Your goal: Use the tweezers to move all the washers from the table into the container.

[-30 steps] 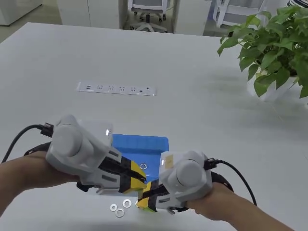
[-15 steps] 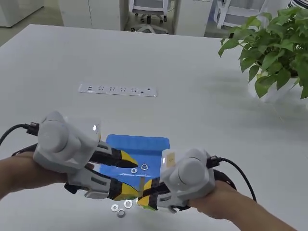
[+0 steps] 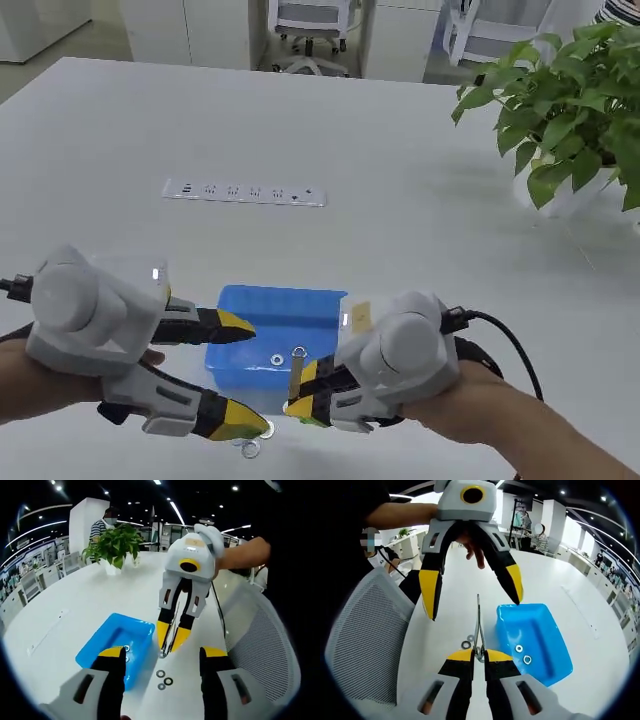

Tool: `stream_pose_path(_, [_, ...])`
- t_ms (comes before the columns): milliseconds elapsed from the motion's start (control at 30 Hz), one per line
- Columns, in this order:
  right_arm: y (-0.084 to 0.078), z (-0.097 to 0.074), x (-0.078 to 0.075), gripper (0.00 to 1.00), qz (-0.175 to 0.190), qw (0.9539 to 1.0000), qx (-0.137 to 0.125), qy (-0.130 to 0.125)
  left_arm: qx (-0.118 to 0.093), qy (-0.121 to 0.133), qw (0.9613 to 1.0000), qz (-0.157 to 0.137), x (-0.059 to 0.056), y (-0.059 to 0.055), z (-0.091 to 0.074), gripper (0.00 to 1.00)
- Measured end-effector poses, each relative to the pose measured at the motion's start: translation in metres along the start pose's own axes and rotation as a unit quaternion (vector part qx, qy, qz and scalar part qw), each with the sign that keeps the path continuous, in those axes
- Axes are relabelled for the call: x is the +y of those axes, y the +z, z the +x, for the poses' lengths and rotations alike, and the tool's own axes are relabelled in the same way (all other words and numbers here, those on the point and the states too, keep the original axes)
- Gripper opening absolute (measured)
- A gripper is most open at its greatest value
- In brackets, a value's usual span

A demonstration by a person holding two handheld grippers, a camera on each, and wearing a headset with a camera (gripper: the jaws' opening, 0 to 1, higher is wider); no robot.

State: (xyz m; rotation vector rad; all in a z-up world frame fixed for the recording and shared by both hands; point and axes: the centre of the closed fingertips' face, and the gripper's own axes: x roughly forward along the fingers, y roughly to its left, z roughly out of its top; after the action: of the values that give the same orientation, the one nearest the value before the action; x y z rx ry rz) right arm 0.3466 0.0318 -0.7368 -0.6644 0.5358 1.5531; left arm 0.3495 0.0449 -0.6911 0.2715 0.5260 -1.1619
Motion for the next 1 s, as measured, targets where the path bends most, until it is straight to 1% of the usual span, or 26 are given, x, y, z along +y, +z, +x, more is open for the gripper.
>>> stream_pose_path(67, [0.002, -0.003, -0.001, 0.08, -0.004, 1.0000, 0.001, 0.000, -0.003, 0.006, 1.0000, -0.006, 0.000, -0.001, -0.002, 0.70])
stream_pose_path(133, [0.005, -0.006, -0.003, 0.08, -0.005, 1.0000, 0.000, -0.001, -0.004, 0.010, 0.9999, -0.010, 0.000, -0.001, -0.005, 0.71])
stream_pose_path(200, [0.008, -0.009, -0.005, 0.08, -0.007, 1.0000, -0.001, -0.002, -0.011, 0.014, 0.9997, -0.016, 0.000, -0.001, -0.008, 0.72])
stream_pose_path(267, [0.011, -0.010, -0.007, 0.08, -0.006, 1.0000, -0.004, -0.003, -0.015, 0.019, 0.9994, -0.023, 0.000, 0.000, -0.010, 0.74])
stream_pose_path(333, [0.013, -0.012, -0.009, 0.08, -0.009, 0.9999, -0.003, -0.004, -0.014, 0.025, 0.9992, -0.027, 0.000, -0.002, -0.012, 0.78])
stream_pose_path(433, [0.016, -0.014, -0.013, 0.08, -0.012, 0.9999, -0.002, -0.004, -0.015, 0.030, 0.9987, -0.038, 0.000, -0.005, -0.016, 0.80])
stream_pose_path(500, [0.019, -0.016, -0.016, 0.08, -0.014, 0.9999, -0.003, -0.004, -0.021, 0.037, 0.9983, -0.040, 0.001, -0.005, -0.019, 0.83])
stream_pose_path(700, [0.022, -0.017, -0.023, 0.08, -0.018, 0.9998, -0.004, -0.006, -0.031, 0.051, 0.9971, -0.049, 0.002, -0.005, -0.027, 0.88])
stream_pose_path(800, [0.023, -0.016, -0.028, 0.08, -0.020, 0.9998, -0.004, -0.006, -0.036, 0.060, 0.9962, -0.053, 0.003, -0.005, -0.030, 0.92])
stream_pose_path(1000, [0.026, -0.013, -0.038, 0.08, -0.024, 0.9997, -0.008, -0.006, -0.039, 0.071, 0.9948, -0.062, 0.003, -0.006, -0.035, 0.94])
